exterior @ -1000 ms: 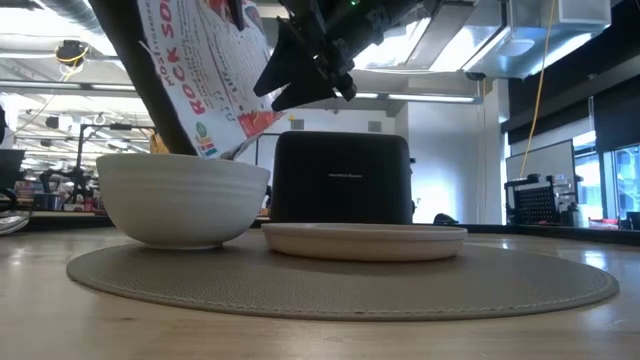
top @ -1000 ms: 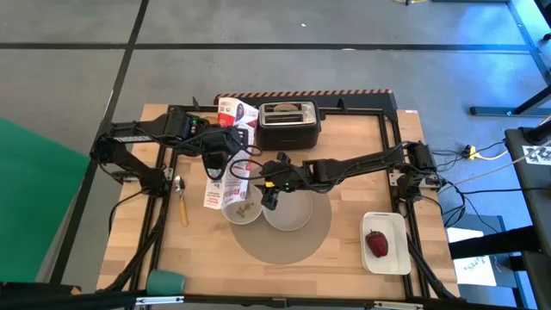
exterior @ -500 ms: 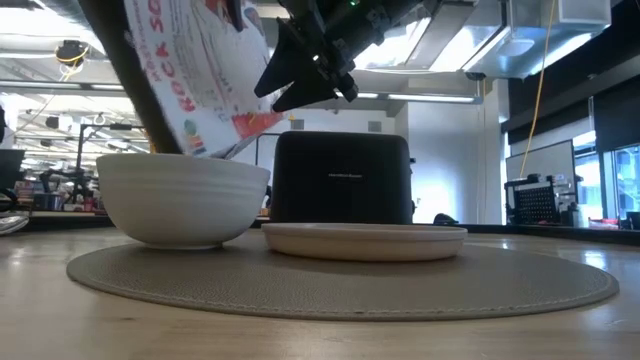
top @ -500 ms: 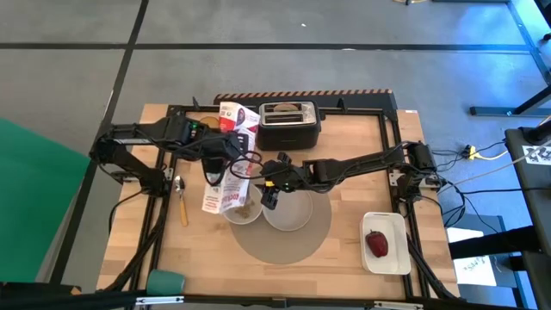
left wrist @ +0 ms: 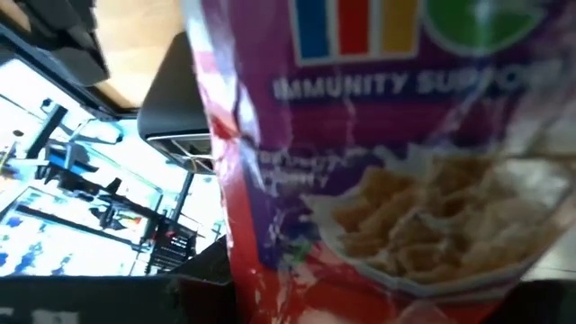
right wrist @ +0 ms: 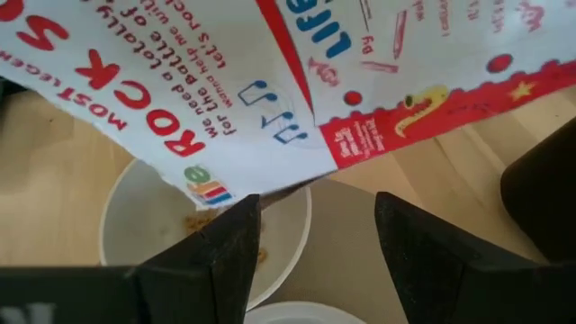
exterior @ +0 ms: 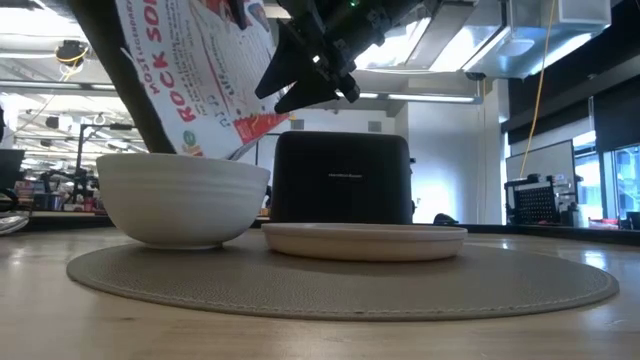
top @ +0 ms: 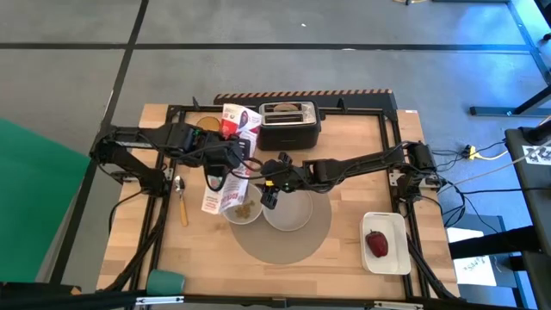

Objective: Arrange a breakfast setting
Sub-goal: Pour the cereal from the cereal box into the white bowl

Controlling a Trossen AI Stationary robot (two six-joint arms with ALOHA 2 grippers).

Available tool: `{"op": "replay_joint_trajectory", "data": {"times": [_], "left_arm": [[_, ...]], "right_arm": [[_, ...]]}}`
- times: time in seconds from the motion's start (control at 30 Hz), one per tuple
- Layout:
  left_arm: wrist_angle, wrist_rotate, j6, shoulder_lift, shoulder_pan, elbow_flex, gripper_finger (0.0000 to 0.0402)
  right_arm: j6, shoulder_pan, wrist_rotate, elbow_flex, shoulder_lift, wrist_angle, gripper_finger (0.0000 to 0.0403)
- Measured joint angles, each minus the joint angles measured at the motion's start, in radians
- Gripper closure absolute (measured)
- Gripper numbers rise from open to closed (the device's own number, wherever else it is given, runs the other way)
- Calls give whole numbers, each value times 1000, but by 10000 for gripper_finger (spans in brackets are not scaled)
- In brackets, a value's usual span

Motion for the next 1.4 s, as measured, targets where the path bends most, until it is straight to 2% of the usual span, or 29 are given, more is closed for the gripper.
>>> {"op": "replay_joint_trajectory", "data": {"times": [0.2,0.6,0.87,1.4], "left_arm": [[0,-29,7,0,34,0,243],[31,-44,5,0,-9,0,243],[22,-56,-3,0,2,1,243],[17,-24,-26,0,-12,2,243]], "right_arm": [[0,0,0,0,0,-1,194],[0,0,0,0,0,-7,194],[0,0,7,0,0,-11,194],[6,0,7,0,0,-18,194]]}}
